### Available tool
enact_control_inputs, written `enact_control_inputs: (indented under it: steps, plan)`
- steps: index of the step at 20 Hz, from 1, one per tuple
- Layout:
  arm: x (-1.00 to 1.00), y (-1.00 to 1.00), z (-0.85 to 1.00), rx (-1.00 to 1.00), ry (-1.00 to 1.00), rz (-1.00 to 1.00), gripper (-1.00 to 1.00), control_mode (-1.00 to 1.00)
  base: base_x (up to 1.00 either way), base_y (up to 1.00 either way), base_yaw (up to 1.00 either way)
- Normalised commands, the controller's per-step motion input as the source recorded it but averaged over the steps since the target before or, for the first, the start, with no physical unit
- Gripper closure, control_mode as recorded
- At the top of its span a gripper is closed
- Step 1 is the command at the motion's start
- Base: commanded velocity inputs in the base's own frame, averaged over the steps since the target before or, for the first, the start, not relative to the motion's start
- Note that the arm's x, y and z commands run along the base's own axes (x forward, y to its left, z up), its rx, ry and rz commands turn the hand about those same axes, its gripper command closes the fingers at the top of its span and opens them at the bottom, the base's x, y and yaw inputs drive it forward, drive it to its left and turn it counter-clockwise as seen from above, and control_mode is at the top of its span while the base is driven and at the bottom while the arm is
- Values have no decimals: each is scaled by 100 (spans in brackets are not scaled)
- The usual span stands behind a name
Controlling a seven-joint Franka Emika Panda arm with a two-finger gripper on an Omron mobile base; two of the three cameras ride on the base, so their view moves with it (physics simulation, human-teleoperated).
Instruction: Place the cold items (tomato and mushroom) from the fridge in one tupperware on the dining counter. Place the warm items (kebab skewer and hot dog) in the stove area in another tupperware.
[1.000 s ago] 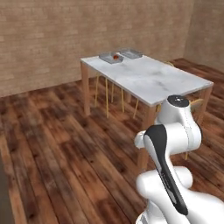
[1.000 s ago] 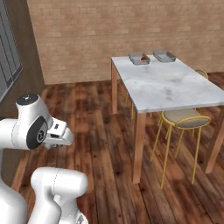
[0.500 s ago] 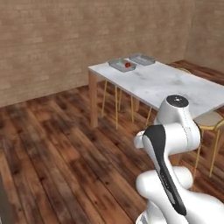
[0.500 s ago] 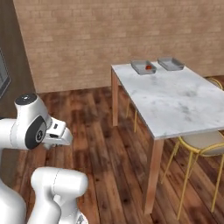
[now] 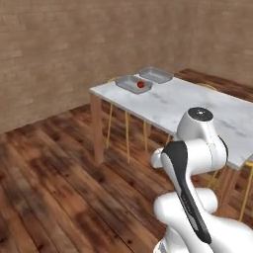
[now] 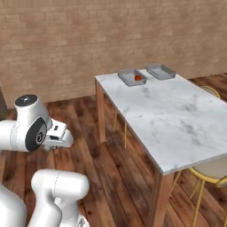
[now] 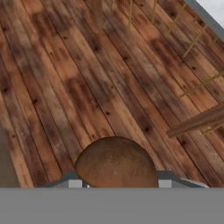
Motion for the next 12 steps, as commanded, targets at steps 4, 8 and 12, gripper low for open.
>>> enact_control_inputs:
  steps: [4, 8, 12]
  plan:
    - [0, 0, 0, 0, 0, 0, 100, 100, 98, 31, -58]
    - [0, 0, 0, 0, 0, 0, 100, 100, 91, 53, -64]
    - [0, 0, 0, 0, 0, 0, 100, 100, 89, 76, -62]
